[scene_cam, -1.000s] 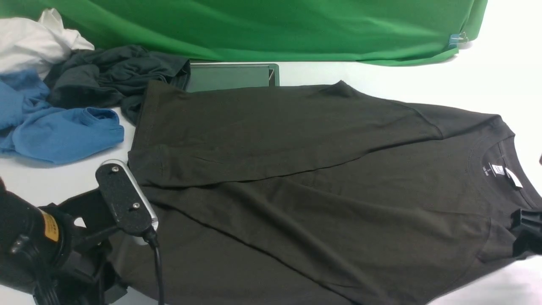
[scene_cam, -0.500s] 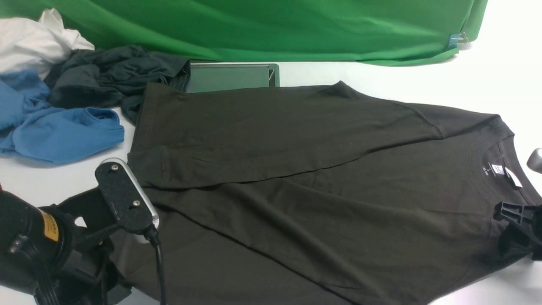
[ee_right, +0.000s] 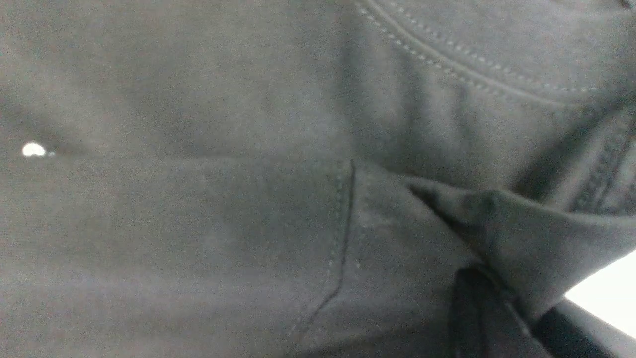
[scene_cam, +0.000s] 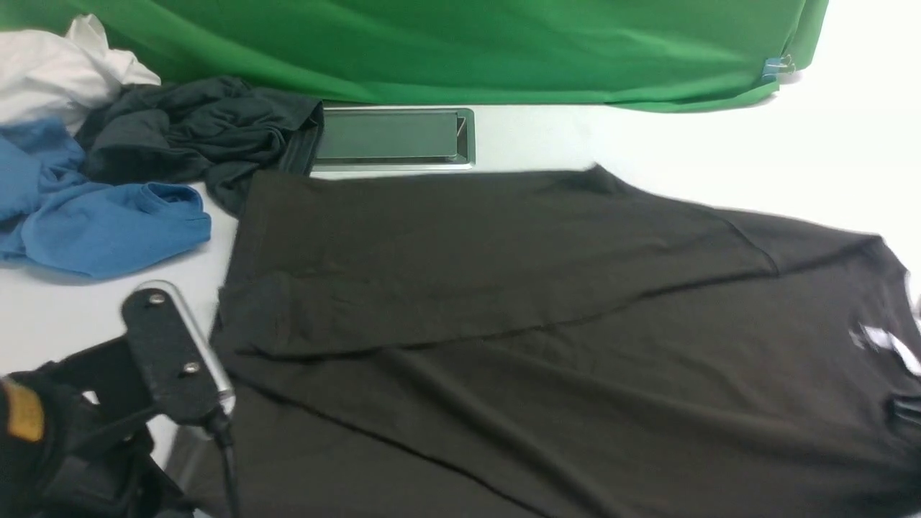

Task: Fold a long-sleeved shirt on a white desktop.
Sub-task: 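Grasp the near edge of the shirt at its hem and shoulder corners, then fold the black garment in half by bringing its near edge over to the far edge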

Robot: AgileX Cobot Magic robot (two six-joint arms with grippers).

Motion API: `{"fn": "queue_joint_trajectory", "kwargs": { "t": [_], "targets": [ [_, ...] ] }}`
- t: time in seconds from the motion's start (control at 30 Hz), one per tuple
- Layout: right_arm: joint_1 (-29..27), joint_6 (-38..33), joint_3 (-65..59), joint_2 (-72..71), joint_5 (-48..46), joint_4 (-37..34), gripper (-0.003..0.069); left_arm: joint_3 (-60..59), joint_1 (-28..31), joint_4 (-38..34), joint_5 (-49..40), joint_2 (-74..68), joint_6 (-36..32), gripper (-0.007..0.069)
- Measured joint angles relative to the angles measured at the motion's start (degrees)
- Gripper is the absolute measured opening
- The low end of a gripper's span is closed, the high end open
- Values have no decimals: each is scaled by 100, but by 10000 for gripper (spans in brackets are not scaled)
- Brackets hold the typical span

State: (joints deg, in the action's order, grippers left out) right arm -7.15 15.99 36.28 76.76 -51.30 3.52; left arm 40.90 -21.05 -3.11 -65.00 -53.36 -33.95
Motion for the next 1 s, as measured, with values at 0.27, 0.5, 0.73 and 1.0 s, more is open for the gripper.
{"fn": "queue_joint_trajectory", "kwargs": {
  "t": [0.27,0.5,0.73,1.0],
  "targets": [
    [-7,23,407,-112,-174,-96,48,0,0,155,598,9,0,29],
    [-7,-459,1694,574,-157,-522,51,55,301,677,1448,-624,161,29],
    [-7,-862,2993,1664,-311,-692,51,824,945,732,2564,-1903,149,29],
    [-7,-1101,4196,2844,-377,-856,51,2154,1297,755,2718,-3641,-387,29]
  ]
}}
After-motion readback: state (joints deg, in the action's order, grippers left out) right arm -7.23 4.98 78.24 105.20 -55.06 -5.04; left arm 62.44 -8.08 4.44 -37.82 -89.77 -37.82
